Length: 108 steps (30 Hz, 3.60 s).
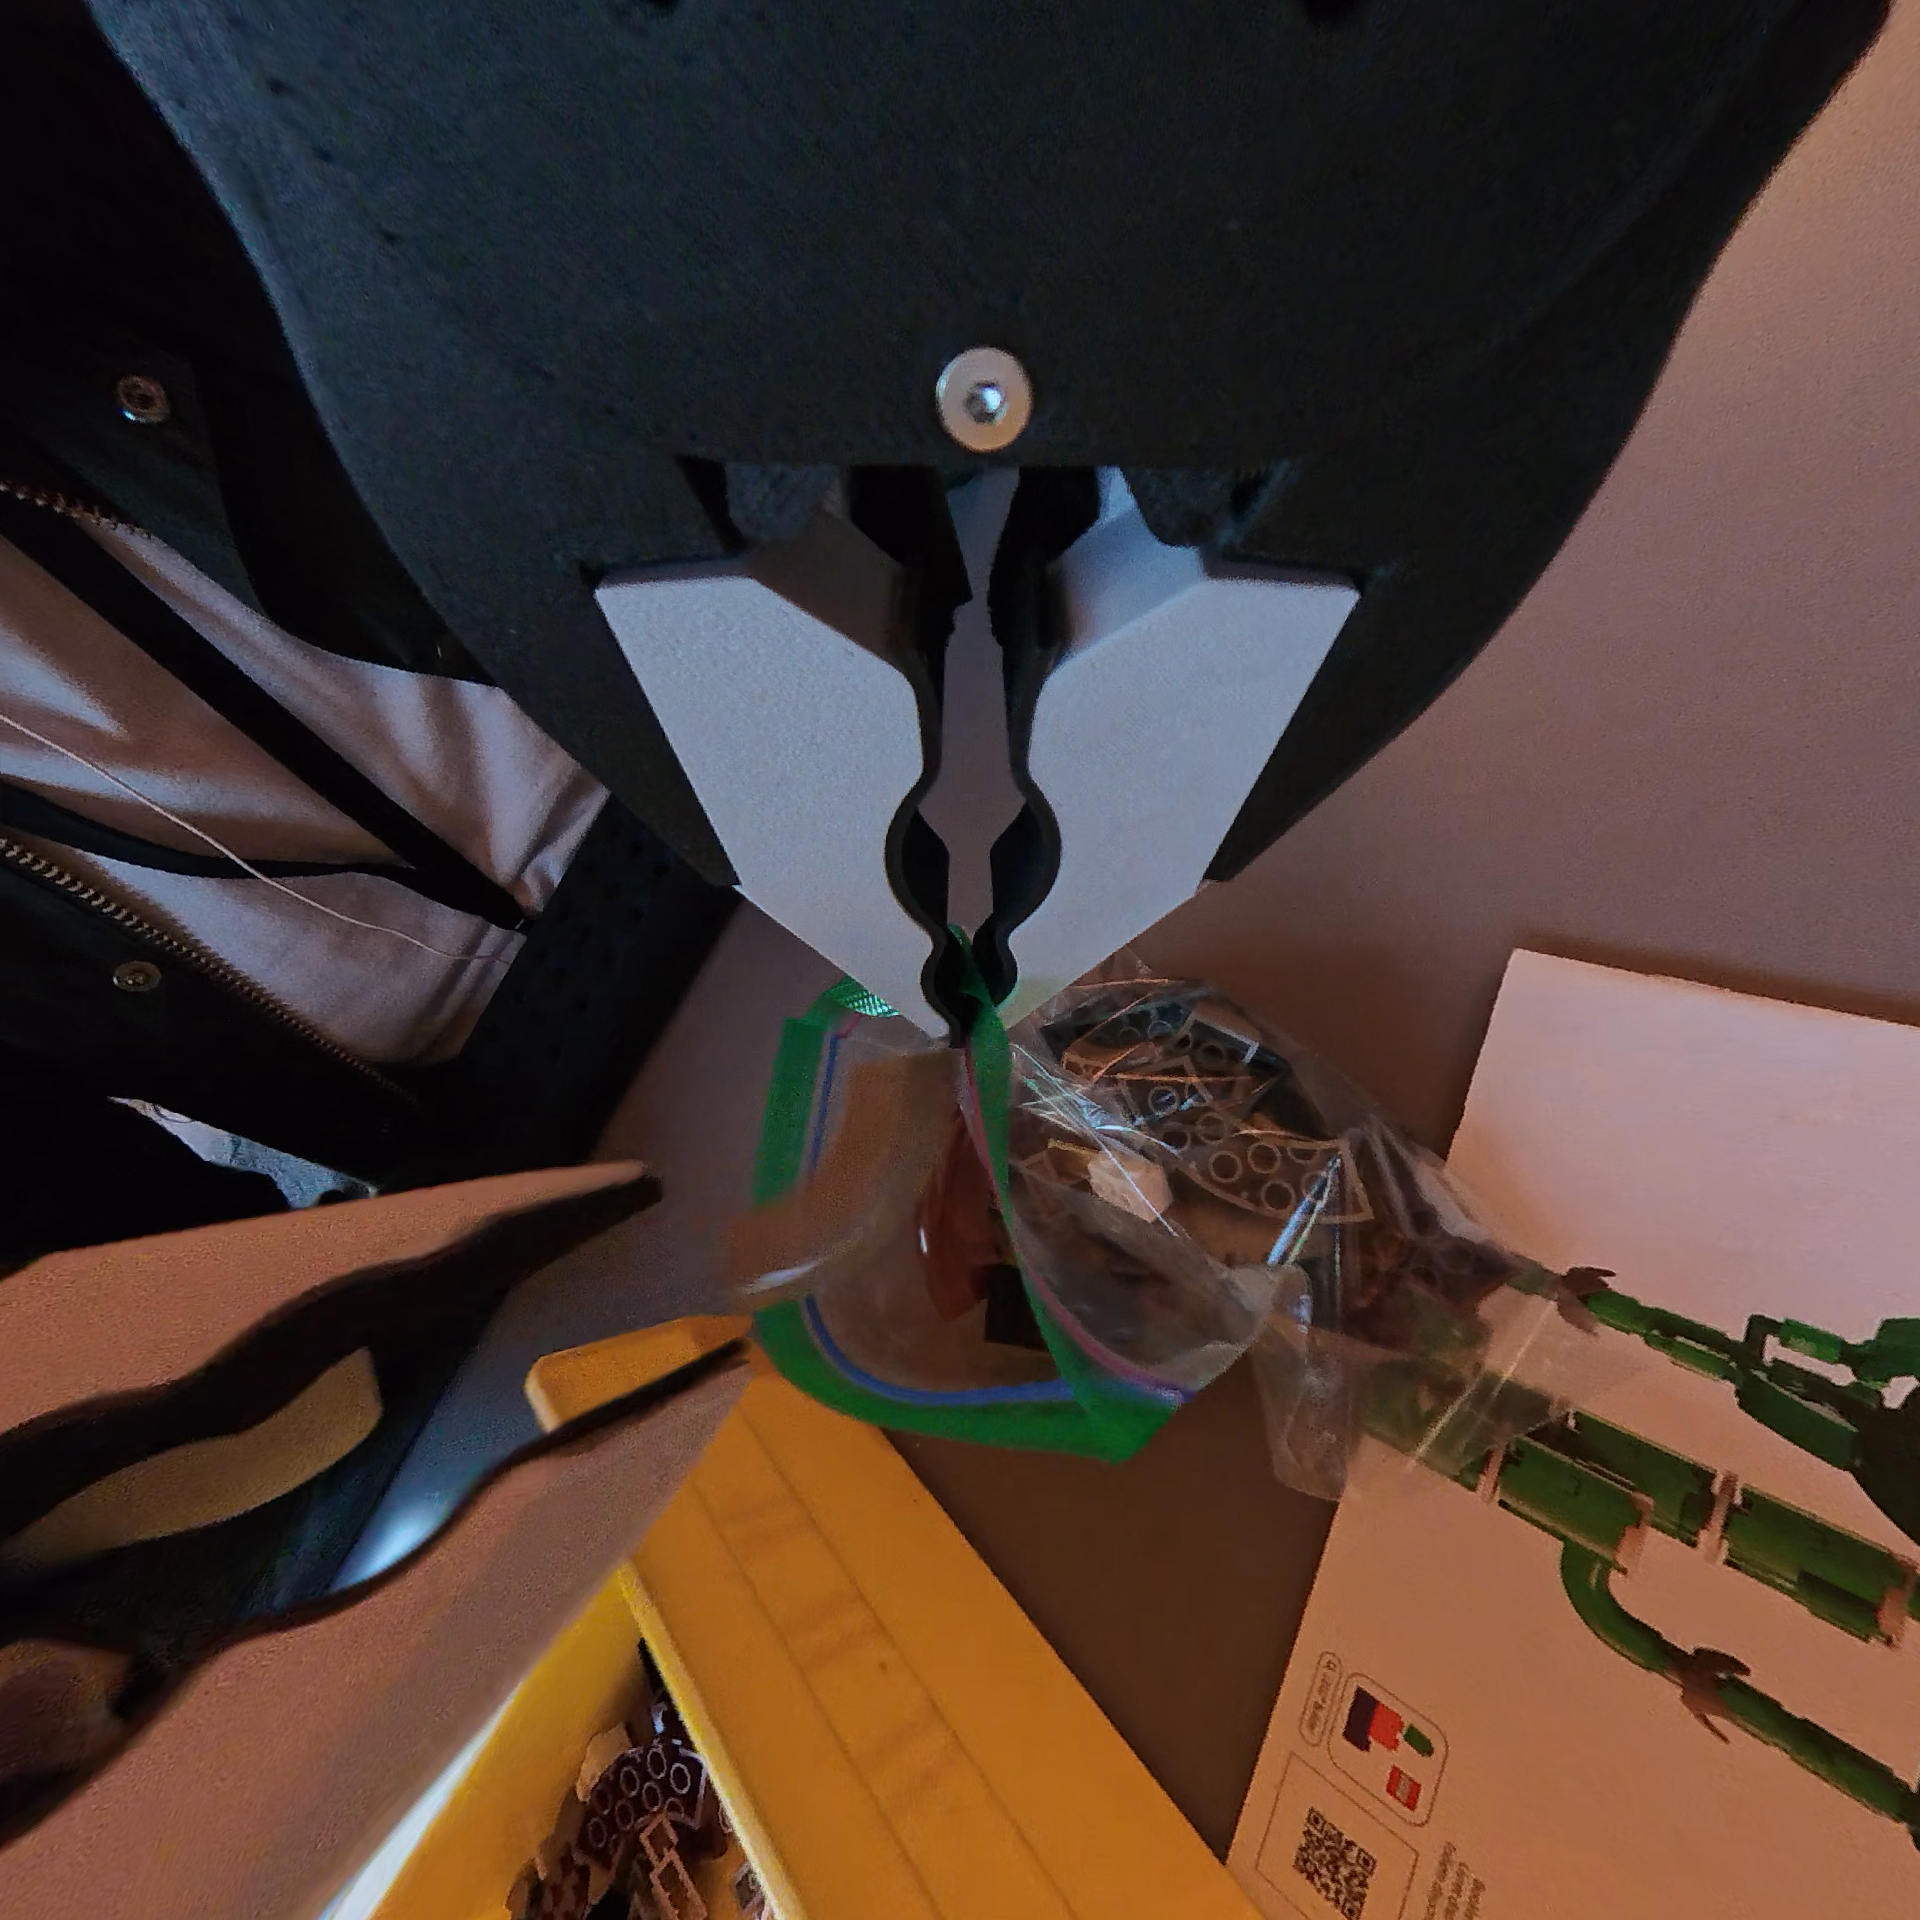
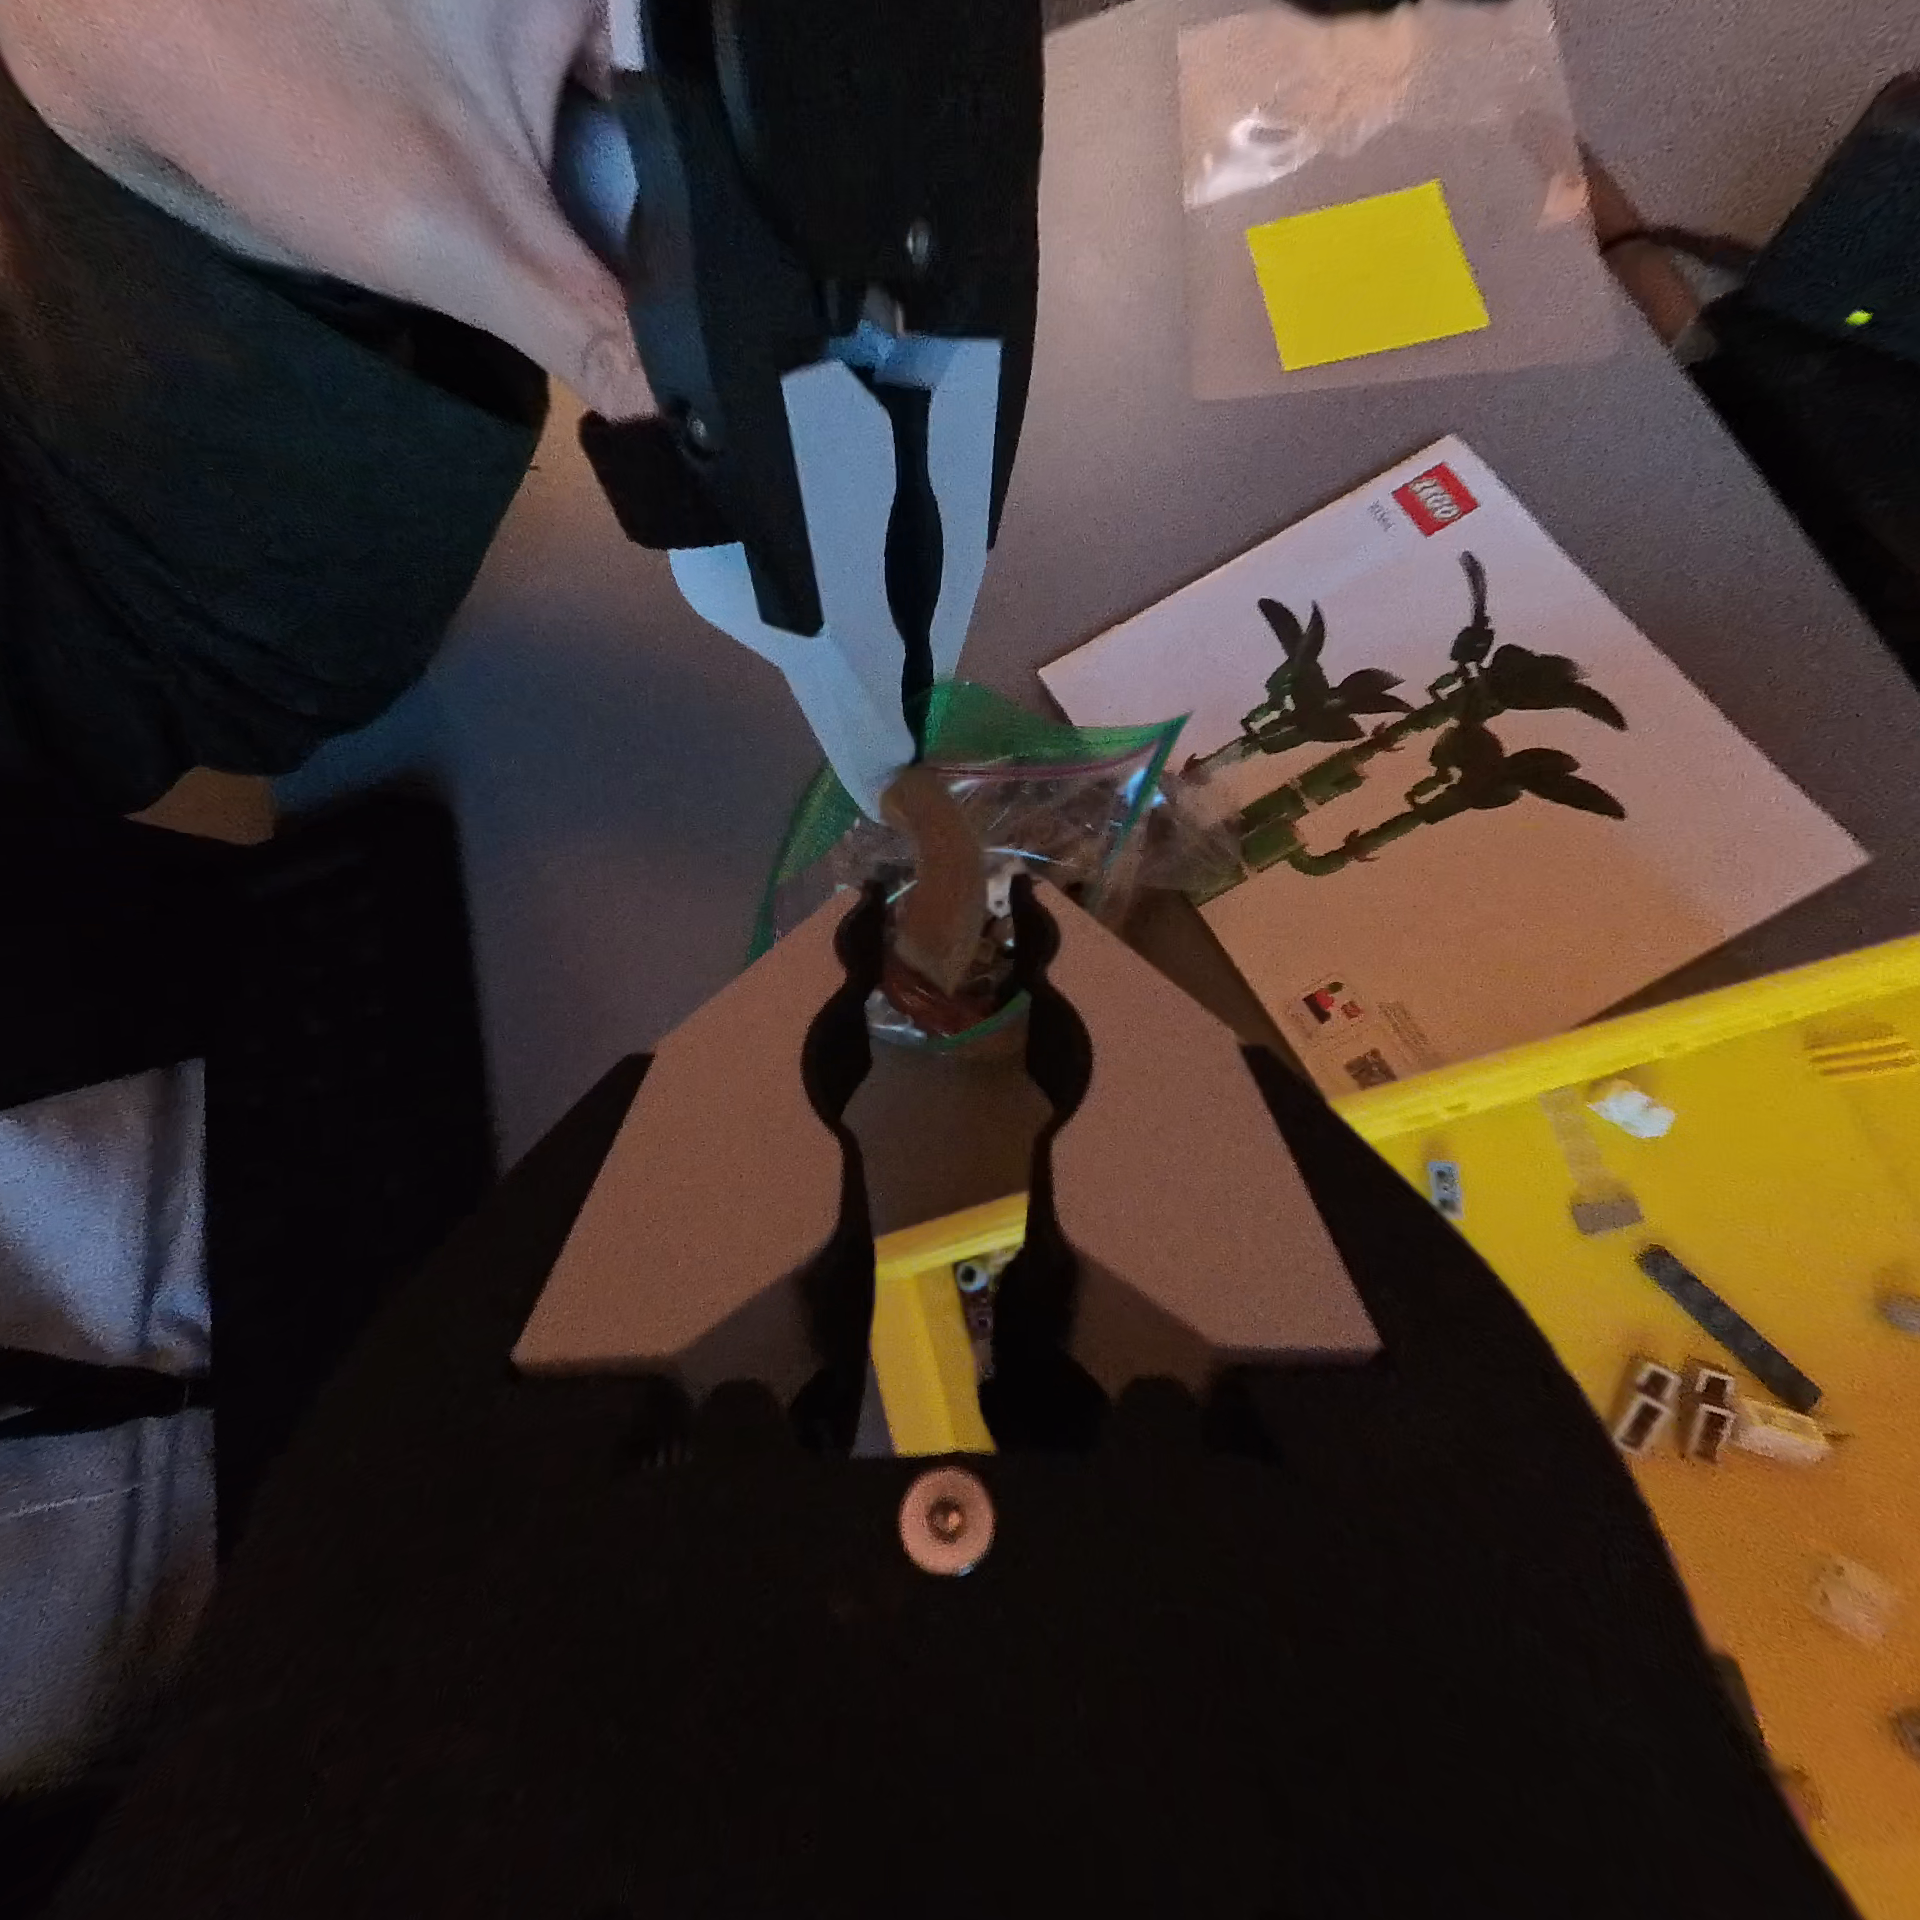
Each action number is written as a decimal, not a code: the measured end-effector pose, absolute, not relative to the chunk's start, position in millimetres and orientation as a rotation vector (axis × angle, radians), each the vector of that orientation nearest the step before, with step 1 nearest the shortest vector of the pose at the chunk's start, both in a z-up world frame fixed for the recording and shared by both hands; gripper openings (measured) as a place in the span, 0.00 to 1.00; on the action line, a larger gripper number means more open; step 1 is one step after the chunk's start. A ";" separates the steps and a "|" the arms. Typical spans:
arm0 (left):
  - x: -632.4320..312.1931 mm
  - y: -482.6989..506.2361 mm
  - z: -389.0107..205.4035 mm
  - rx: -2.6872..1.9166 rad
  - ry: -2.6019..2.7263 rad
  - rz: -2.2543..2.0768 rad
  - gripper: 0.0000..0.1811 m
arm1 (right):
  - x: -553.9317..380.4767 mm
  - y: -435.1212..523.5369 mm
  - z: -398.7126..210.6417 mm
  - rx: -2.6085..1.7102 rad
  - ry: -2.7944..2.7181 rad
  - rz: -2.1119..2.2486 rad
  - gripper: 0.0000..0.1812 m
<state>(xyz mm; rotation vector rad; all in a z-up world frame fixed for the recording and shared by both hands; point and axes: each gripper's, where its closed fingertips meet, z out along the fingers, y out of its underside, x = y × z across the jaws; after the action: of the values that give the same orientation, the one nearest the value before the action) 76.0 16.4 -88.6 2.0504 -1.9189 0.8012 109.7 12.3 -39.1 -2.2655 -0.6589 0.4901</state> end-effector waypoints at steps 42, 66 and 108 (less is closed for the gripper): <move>74.9 18.3 -85.7 2.055 -1.919 0.812 0.00 | 249.7 -40.3 -110.6 -2.724 -0.699 0.059 0.11; 75.0 18.0 -87.2 2.055 -1.916 0.804 0.00 | 300.8 -74.1 -137.1 -2.876 -0.712 -0.087 0.20; 74.4 18.6 -85.9 2.056 -1.915 0.810 0.00 | 303.8 2.4 -155.9 -2.792 -0.252 -0.216 0.19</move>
<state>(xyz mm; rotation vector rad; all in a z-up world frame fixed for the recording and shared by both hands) 74.4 18.6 -85.9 2.0563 -1.9151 0.8101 303.8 2.4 -155.9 -2.7918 -0.2515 -0.2160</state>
